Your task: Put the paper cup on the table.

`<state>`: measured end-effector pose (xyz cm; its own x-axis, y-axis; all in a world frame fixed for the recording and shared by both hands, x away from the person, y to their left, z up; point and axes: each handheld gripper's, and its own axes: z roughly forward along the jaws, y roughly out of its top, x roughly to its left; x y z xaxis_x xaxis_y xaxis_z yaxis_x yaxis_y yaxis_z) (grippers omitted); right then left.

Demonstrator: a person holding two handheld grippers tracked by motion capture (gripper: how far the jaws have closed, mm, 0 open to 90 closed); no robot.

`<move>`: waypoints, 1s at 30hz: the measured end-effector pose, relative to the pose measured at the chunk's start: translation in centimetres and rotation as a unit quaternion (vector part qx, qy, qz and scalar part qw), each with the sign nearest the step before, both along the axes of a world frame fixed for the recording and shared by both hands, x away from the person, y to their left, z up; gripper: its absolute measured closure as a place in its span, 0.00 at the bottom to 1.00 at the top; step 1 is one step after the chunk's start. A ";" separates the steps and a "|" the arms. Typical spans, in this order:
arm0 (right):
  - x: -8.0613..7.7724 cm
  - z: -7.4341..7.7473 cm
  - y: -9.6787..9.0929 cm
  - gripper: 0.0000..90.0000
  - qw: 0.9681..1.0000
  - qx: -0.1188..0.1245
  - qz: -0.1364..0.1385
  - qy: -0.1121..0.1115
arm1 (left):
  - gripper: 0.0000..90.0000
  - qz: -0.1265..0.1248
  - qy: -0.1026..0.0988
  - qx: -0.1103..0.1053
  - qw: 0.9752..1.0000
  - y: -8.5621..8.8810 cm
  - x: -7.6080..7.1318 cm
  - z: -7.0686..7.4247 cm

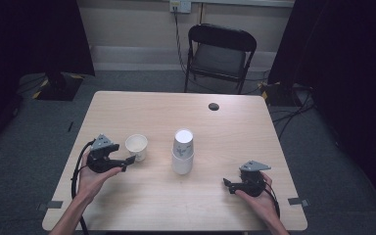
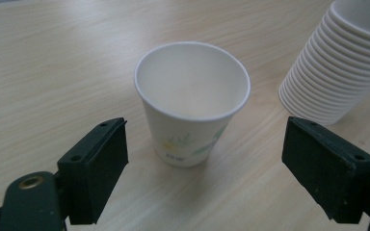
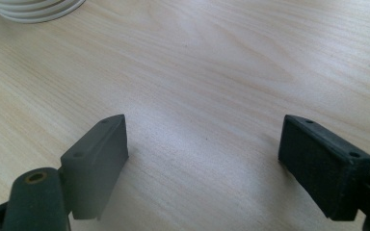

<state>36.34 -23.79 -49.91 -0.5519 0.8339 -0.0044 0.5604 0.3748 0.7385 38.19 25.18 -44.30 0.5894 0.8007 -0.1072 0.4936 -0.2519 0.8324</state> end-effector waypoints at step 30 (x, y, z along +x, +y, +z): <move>0.0 0.0 0.0 0.19 1.000 -0.001 0.000 0.000 | 0.12 0.066 0.043 0.085 0.993 2.6 -4.1 -5.9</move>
